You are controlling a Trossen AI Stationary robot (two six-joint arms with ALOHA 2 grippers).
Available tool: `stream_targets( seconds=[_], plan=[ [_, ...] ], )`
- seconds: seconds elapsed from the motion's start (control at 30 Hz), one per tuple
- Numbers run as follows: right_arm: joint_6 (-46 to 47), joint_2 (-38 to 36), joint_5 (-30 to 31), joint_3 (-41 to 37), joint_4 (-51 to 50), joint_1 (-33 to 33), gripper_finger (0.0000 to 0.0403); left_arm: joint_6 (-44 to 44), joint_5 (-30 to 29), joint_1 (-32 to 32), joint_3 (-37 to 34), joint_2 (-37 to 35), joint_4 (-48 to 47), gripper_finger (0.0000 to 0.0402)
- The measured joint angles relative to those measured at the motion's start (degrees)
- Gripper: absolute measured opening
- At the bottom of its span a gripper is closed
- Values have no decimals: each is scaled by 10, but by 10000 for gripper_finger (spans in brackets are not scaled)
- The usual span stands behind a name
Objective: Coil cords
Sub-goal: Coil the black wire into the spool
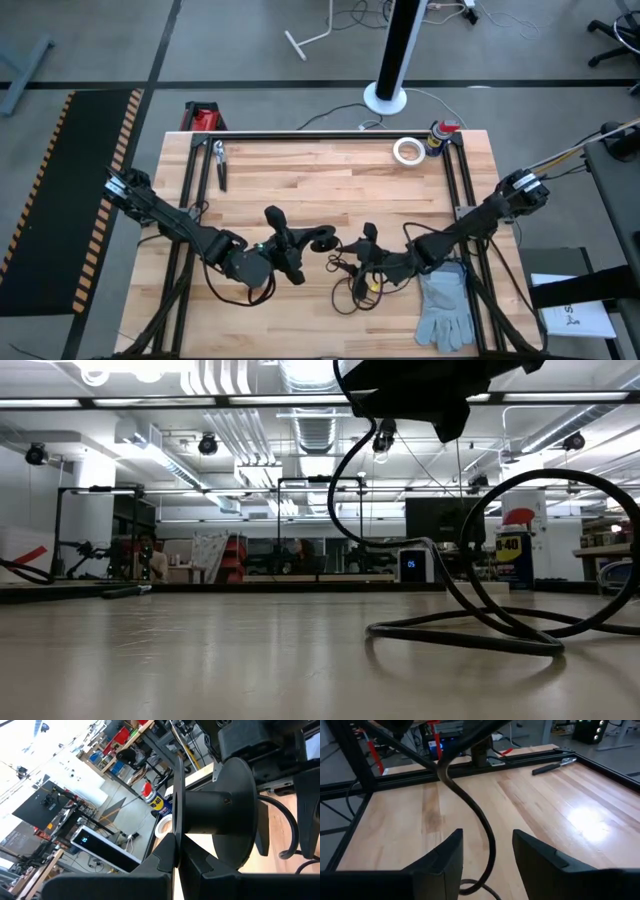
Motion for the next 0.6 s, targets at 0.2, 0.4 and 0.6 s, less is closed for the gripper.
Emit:
stream_targets(
  seconds=[0.2, 0.4, 0.6],
  plan=[
    [-13, 0, 0, 0, 2, -7, 129, 2, -10, 0, 0, 0, 14, 0],
    [-29, 1, -12, 0, 10, -10, 53, 4, -13, 1, 0, 0, 30, 0],
    [-48, 1, -26, 0, 18, -11, 5, 4, -14, 3, -15, 0, 47, 0]
  ],
)
